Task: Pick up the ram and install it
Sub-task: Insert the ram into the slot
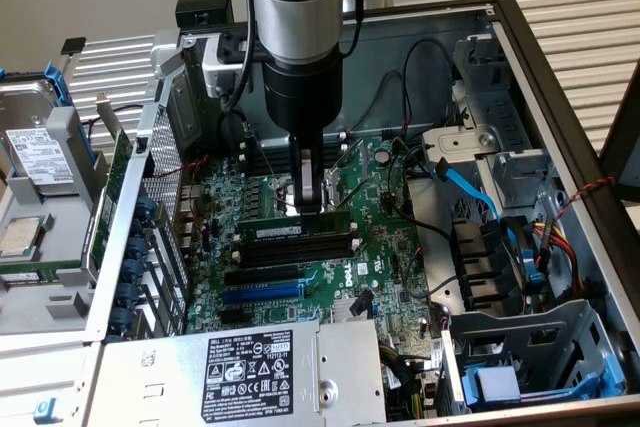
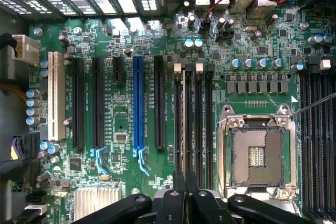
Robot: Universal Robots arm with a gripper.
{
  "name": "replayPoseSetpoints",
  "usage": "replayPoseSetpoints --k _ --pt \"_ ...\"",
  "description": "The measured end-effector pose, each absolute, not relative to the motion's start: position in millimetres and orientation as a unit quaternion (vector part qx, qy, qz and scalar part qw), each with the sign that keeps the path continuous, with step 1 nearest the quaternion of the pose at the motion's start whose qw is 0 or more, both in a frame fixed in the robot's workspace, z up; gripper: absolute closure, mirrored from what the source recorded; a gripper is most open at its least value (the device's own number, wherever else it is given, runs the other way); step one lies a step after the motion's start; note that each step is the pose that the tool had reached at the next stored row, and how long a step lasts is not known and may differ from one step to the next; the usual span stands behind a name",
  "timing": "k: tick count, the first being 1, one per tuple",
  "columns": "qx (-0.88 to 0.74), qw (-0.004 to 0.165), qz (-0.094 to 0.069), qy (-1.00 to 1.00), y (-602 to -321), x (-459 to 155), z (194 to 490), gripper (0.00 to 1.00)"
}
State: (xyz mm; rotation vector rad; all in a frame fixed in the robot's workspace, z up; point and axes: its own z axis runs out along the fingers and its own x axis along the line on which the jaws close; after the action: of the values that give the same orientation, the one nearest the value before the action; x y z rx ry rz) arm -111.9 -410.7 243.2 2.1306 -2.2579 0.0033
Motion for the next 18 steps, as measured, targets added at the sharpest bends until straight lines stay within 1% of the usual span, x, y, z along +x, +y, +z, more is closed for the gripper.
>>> replayPoseSetpoints --k 18 --pt "0.689 0.018 0.001 -0.724 -411.4 -111.9 240.4 0.88"
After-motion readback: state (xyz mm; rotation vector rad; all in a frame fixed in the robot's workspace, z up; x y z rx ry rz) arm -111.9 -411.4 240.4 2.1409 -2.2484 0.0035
